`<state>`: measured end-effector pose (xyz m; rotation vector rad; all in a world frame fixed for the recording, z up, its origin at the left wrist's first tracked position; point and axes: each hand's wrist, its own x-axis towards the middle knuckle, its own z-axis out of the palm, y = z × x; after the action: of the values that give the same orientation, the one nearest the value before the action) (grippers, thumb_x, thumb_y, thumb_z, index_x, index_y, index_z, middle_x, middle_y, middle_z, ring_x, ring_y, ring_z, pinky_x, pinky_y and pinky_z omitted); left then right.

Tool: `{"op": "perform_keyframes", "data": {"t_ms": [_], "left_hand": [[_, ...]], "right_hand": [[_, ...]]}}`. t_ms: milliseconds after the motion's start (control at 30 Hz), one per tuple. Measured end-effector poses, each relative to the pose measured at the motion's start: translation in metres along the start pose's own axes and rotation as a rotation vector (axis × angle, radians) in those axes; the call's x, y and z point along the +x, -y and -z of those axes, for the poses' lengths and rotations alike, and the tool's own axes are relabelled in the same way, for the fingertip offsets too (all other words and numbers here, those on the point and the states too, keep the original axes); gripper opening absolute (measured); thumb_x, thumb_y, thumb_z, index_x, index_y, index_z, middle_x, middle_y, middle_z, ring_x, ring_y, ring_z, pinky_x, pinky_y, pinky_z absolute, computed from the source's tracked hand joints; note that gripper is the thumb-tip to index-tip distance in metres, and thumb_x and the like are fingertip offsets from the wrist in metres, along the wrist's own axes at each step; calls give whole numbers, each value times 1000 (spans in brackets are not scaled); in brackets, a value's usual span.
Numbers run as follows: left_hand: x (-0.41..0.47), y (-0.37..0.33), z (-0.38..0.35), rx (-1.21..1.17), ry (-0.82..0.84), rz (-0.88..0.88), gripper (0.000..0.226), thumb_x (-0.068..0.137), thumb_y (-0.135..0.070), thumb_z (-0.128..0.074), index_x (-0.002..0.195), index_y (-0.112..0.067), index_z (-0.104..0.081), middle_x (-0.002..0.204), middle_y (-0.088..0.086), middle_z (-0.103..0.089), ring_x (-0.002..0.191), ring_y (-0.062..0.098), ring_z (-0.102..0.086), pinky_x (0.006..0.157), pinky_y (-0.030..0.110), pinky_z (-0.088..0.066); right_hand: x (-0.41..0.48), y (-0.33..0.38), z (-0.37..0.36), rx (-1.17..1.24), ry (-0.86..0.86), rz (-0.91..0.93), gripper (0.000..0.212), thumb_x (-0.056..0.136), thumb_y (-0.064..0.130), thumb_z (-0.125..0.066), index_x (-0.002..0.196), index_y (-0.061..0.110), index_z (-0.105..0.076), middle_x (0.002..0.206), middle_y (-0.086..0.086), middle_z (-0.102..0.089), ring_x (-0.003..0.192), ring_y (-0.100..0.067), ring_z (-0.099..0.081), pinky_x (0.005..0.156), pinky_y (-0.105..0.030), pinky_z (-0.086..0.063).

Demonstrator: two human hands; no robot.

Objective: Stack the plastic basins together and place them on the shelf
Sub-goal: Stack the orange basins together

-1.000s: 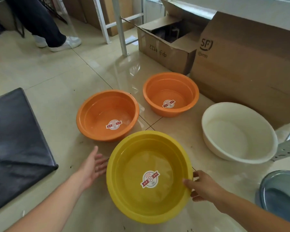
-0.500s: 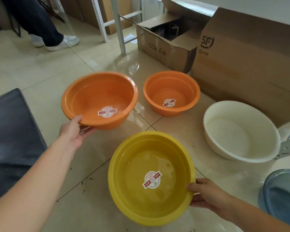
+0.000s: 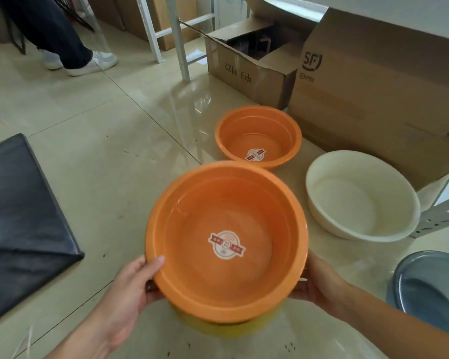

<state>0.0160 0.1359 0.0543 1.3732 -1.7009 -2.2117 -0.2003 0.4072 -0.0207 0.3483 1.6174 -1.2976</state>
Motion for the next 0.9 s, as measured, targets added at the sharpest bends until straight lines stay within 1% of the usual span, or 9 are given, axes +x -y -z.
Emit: {"op": "perform_keyframes", "data": {"t_ms": [167, 233, 300, 400, 500, 567, 700, 767, 900], "left_hand": [[16, 22, 0, 263, -52, 30, 23, 102, -21, -56, 109, -8, -74, 95, 20, -80, 85, 31, -77, 74, 36, -60], [25, 31, 1, 523, -167, -39, 17, 98, -29, -63, 101, -15, -71, 93, 11, -76, 88, 31, -74, 75, 38, -59], [32, 40, 5, 715, -263, -46, 29, 90, -45, -67, 107, -22, -62, 98, 4, -66, 91, 26, -68, 75, 42, -54], [46, 53, 8, 430, -214, 111, 54, 91, -45, -68, 135, -17, -52, 113, 14, -68, 93, 35, -73, 81, 53, -60], [48, 55, -1, 114, -187, 226, 44, 99, -22, -62, 140, -9, -49, 122, 21, -63, 100, 46, -66, 89, 65, -53], [49, 61, -2, 34, -167, 257, 41, 100, -14, -59, 139, -7, -49, 117, 22, -62, 96, 45, -64, 88, 67, -51], [47, 60, -4, -23, -177, 281, 40, 100, -14, -58, 138, -5, -51, 122, 26, -63, 100, 48, -64, 91, 70, -49], [45, 59, -7, -43, -192, 271, 38, 101, -15, -58, 138, -8, -51, 123, 25, -63, 104, 49, -63, 93, 72, -48], [43, 60, -11, -71, -206, 239, 42, 101, -14, -57, 142, -8, -50, 122, 25, -64, 106, 50, -62, 92, 71, -48]], "right_hand": [[-2, 5, 9, 156, -35, -36, 71, 100, 63, -36, 118, 2, -69, 114, -24, -75, 100, -40, -76, 84, -47, -60], [1, 5, 11, 186, -55, -64, 72, 99, 63, -38, 122, 1, -67, 117, -24, -75, 103, -39, -75, 86, -47, -60], [6, 4, 14, 276, -90, -73, 71, 98, 60, -45, 129, -3, -61, 123, -26, -71, 107, -40, -73, 90, -49, -59], [17, 12, 28, 511, -216, -24, 67, 99, 49, -54, 139, -4, -47, 133, -27, -59, 101, -38, -67, 88, -49, -57], [32, 29, 61, 741, -350, 54, 71, 98, 40, -62, 150, -1, -37, 120, -25, -55, 95, -35, -63, 90, -46, -54], [38, 42, 85, 840, -432, 97, 61, 97, 32, -65, 147, 4, -43, 110, -19, -57, 87, -32, -64, 74, -43, -59], [43, 50, 115, 824, -508, 83, 31, 99, 17, -62, 127, 8, -54, 140, -20, -57, 86, -30, -66, 40, -37, -61], [46, 50, 121, 796, -509, 74, 26, 99, 11, -61, 124, 6, -53, 145, -22, -54, 98, -33, -68, 36, -36, -58], [45, 51, 111, 732, -451, -9, 48, 99, 20, -61, 141, 0, -48, 144, -23, -53, 79, -35, -63, 39, -40, -60]]}}
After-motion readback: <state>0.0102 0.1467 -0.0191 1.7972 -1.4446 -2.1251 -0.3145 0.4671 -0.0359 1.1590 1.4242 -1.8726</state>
